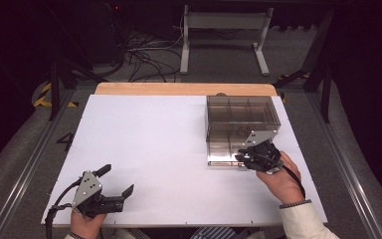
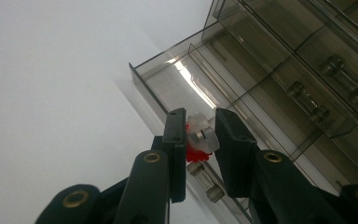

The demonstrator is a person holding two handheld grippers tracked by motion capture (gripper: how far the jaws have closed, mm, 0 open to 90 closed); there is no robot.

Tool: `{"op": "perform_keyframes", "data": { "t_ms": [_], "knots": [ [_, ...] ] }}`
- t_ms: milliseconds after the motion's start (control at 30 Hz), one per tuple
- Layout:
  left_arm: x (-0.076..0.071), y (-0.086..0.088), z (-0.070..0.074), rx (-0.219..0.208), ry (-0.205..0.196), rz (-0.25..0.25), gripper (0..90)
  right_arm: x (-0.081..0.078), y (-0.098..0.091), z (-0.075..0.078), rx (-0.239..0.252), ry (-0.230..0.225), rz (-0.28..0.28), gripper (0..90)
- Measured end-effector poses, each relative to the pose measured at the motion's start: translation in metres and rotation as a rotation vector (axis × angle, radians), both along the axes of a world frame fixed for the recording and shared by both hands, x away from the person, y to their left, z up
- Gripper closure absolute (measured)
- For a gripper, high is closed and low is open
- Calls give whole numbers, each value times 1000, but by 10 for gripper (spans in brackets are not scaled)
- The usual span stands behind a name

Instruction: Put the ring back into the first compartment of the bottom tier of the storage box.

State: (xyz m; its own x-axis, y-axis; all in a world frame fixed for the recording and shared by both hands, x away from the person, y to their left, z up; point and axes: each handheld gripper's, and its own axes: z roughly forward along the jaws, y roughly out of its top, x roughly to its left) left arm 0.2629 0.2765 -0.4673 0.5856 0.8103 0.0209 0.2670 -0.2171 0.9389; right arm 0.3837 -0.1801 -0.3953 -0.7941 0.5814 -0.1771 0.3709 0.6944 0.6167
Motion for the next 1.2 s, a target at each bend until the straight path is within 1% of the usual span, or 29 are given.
{"op": "perform_keyframes", "data": {
  "t_ms": [267, 300, 333, 600, 867, 1000, 1067, 1133, 1167, 1200],
  "knots": [
    [0, 0, 0, -2, 2, -1, 37, 8, 7, -1, -8, 5, -6, 751],
    [0, 0, 0, -2, 2, -2, 37, 10, 10, -2, -8, 5, -3, 751],
    [0, 0, 0, -2, 2, -2, 37, 11, 11, -2, -8, 5, -10, 751],
    [0, 0, 0, -1, 1, -3, 37, 18, 19, -4, -13, 5, -8, 751],
    [0, 0, 0, -1, 1, -4, 37, 26, 28, -8, -17, 5, -12, 751],
    [0, 0, 0, -1, 1, -4, 37, 30, 31, -12, -8, 13, -20, 751],
    [0, 0, 0, -1, 2, -4, 37, 32, 32, -14, 9, 19, -29, 751],
    [0, 0, 0, 0, 1, -4, 37, 33, 32, -15, 15, 21, -20, 751],
    [0, 0, 0, 5, -4, -7, 37, 34, 33, -17, 34, 25, -32, 751],
    [0, 0, 0, 5, -4, -7, 37, 34, 33, -17, 34, 25, -32, 751]
  ]
}}
